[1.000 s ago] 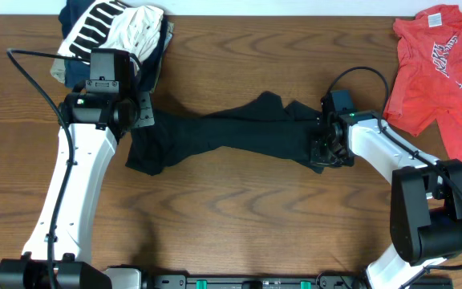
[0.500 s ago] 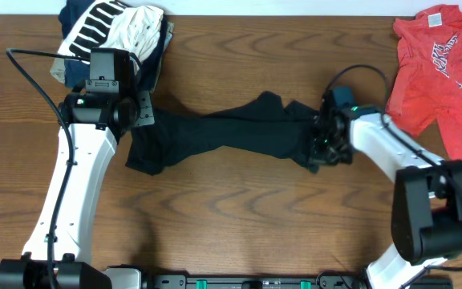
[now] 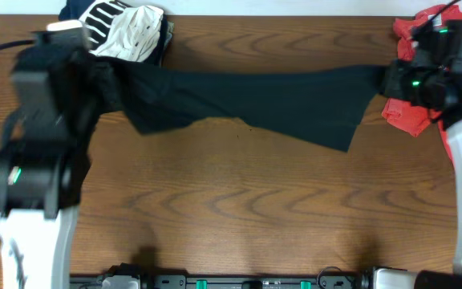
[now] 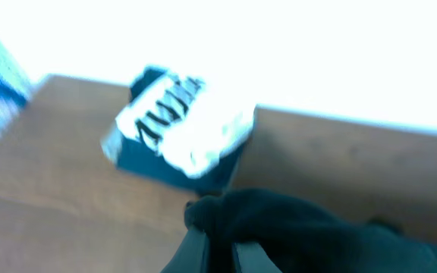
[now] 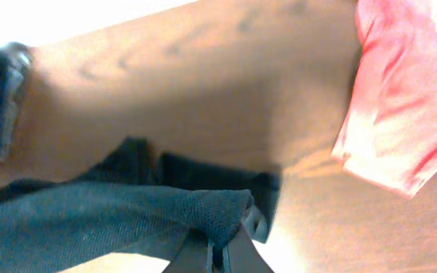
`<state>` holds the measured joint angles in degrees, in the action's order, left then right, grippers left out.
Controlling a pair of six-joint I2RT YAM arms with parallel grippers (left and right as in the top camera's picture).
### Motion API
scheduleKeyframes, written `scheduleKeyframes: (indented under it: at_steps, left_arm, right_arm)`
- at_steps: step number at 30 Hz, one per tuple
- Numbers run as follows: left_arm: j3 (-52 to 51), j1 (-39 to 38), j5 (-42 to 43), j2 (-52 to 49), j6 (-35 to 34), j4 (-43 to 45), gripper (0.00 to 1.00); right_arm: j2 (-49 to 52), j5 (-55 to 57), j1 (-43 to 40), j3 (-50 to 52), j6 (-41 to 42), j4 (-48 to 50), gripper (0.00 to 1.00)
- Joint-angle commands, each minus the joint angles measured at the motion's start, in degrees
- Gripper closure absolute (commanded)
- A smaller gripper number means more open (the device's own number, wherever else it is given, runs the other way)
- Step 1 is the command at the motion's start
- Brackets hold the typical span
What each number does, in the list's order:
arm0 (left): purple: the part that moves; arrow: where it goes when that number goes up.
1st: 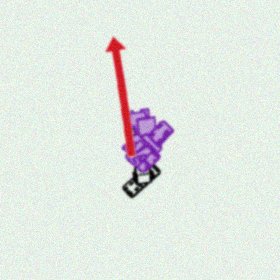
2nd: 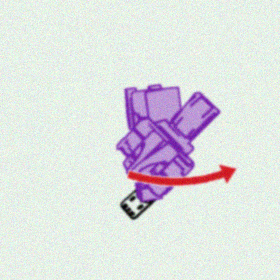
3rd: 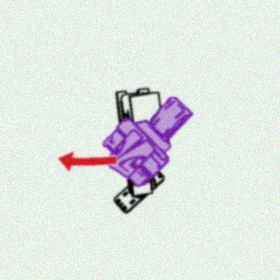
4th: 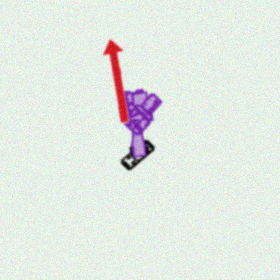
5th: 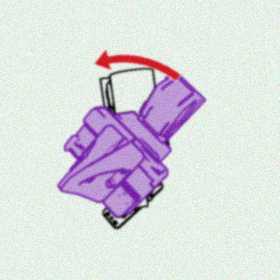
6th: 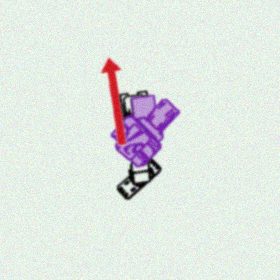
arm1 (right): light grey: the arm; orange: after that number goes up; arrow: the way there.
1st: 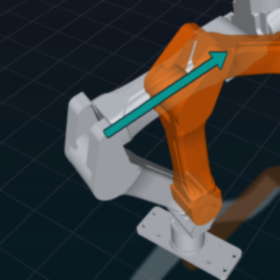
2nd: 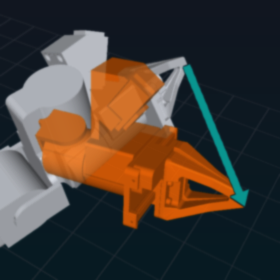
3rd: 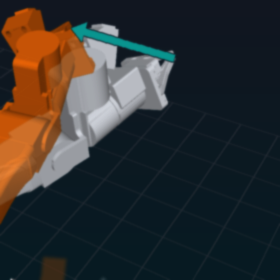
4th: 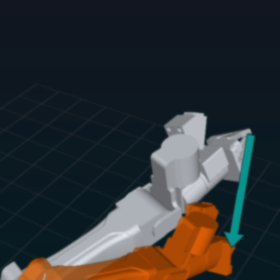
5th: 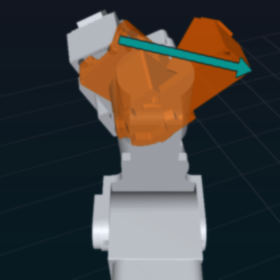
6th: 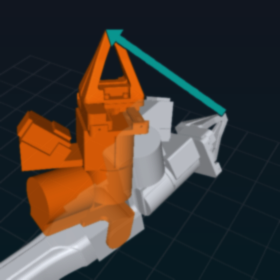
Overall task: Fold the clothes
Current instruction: 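Lift the shirt with both grippers and lay it flat toward the back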
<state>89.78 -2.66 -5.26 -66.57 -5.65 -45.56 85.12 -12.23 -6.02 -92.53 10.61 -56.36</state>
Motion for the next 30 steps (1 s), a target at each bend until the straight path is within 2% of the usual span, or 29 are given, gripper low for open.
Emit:
scheduleKeyframes:
  at_steps: [1, 10, 17, 23, 30]
  left_arm:
    - [2.6, 0.4, -4.5, 5.4, 1.0, 2.0, 0.94]
    - [4.4, 0.4, -4.5, 18.8, 3.6, 5.6, 0.94]
    - [7.7, 0.4, -4.9, 20.9, 5.0, 4.5, 0.94]
    - [7.7, 0.4, -4.9, 16.9, 5.0, 2.9, 0.94]
    - [7.7, 0.3, -3.2, 3.6, 5.0, -0.5, 0.94]
  right_arm:
    - [-4.1, -2.6, -4.0, -3.5, -1.3, 0.0, 0.99]
    - [-17.7, -5.4, -13.4, -6.5, -1.3, 0.0, 0.99]
    - [-25.3, -2.3, -17.5, -6.5, -1.3, 0.0, 0.99]
    - [-22.6, -1.5, -17.6, -6.4, -2.3, -2.3, 0.99]
    - [-11.5, -3.7, -17.3, -6.3, -4.9, -4.1, 0.99]
